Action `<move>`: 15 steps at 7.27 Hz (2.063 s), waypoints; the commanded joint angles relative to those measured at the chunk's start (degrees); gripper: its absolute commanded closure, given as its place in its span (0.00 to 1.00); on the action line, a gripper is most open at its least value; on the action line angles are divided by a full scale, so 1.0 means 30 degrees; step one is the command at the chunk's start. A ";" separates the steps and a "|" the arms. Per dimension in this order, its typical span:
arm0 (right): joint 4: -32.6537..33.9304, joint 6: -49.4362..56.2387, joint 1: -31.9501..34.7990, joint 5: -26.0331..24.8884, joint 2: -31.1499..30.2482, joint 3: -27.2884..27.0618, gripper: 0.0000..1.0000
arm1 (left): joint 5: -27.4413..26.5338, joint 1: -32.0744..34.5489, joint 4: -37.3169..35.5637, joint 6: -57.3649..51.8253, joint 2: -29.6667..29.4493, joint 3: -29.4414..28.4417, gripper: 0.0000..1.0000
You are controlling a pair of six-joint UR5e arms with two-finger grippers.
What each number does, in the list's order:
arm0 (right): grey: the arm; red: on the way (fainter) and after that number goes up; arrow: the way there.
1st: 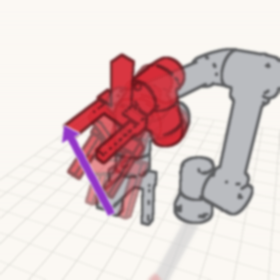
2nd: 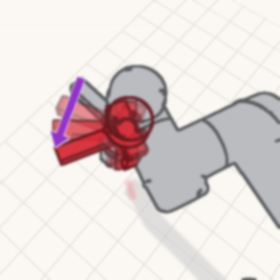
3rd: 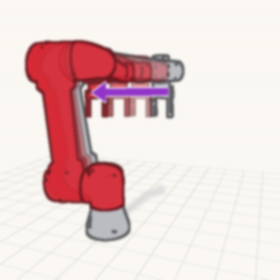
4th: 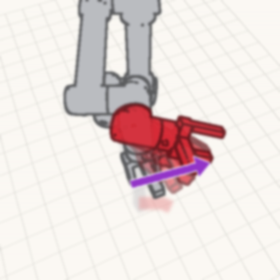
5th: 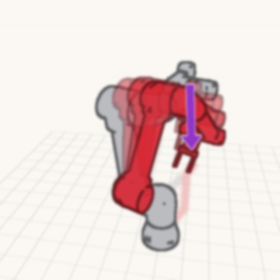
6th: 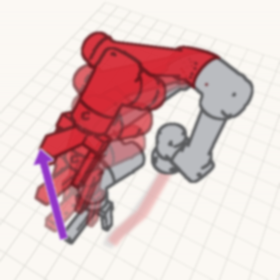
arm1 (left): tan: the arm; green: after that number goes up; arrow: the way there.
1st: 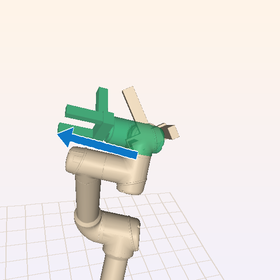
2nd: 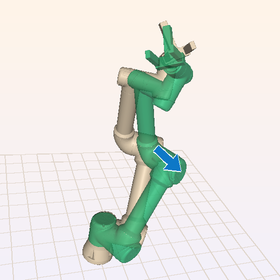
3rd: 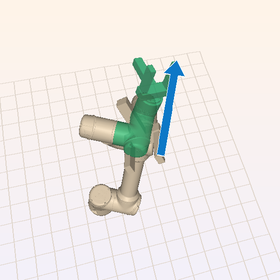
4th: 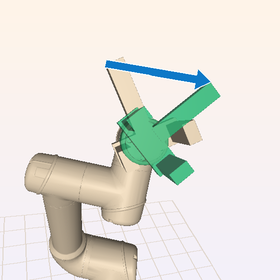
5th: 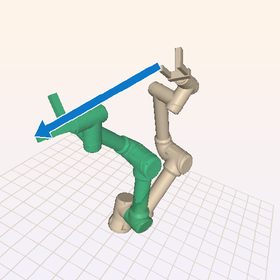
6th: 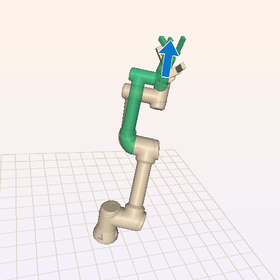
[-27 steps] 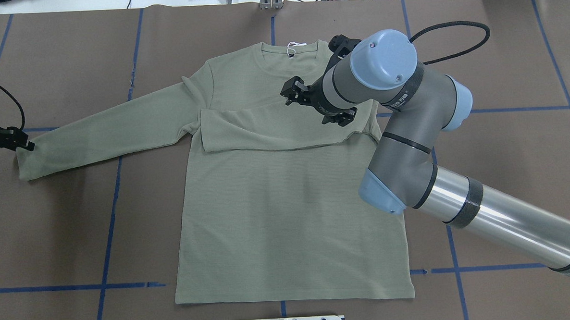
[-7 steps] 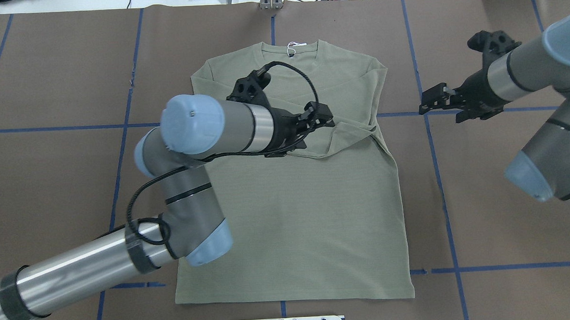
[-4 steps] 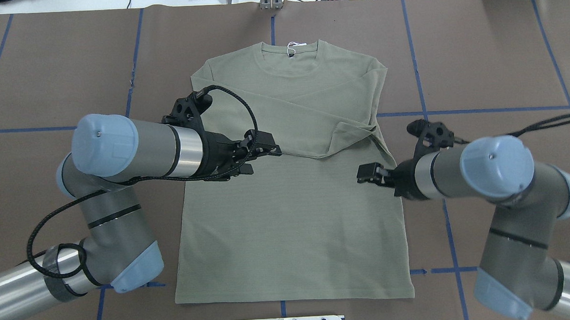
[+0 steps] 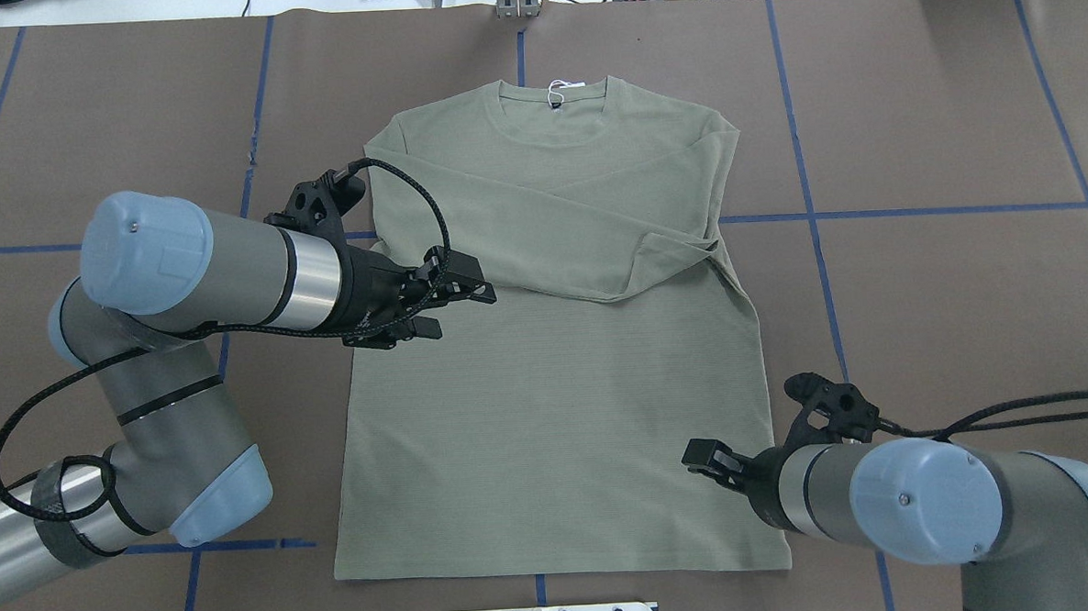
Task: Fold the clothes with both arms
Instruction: 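Release the sleeve and move both grippers to the hem corners nearest the robot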
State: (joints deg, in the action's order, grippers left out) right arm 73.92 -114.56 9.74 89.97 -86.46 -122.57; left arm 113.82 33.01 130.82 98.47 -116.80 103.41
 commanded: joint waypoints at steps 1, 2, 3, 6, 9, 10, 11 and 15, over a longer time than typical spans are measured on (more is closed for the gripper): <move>0.1693 -0.2321 -0.1976 -0.1737 -0.0414 -0.0422 0.12 | -0.0028 0.0012 -0.0015 0.0047 0.0026 0.0013 0.16; 0.1725 -0.2561 -0.2246 -0.1835 -0.0533 -0.0393 0.13 | -0.0028 0.0012 -0.0015 0.0047 0.0026 0.0013 0.16; 0.1726 -0.3231 -0.2394 -0.1865 -0.0592 -0.0392 0.14 | -0.0028 0.0012 -0.0015 0.0076 0.0026 0.0042 0.16; 0.1755 -0.3296 -0.2949 -0.1895 -0.1441 -0.0246 0.18 | -0.0058 0.0011 -0.0015 0.0076 0.0055 0.0013 0.16; 0.1755 -0.3355 -0.3128 -0.1895 -0.1442 0.0135 0.30 | -0.0058 0.0041 -0.0015 0.0047 0.0055 -0.0017 0.16; 0.1784 -0.3355 -0.3128 -0.1895 -0.1558 0.0106 0.60 | -0.0058 0.0012 -0.0015 0.0047 0.0055 -0.0017 0.16; 0.1784 -0.3355 -0.3099 -0.1837 -0.1646 0.0048 1.00 | -0.0058 0.0041 -0.0015 0.0018 0.0055 0.0012 0.16; 0.1784 -0.3267 -0.3099 -0.1661 -0.1999 -0.0826 1.00 | -0.0028 -0.0337 -0.1089 0.0252 0.1073 0.0419 0.16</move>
State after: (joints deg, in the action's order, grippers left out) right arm 79.23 -124.46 0.46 84.81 -92.40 -123.65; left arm 113.77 32.69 129.66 98.95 -115.45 103.85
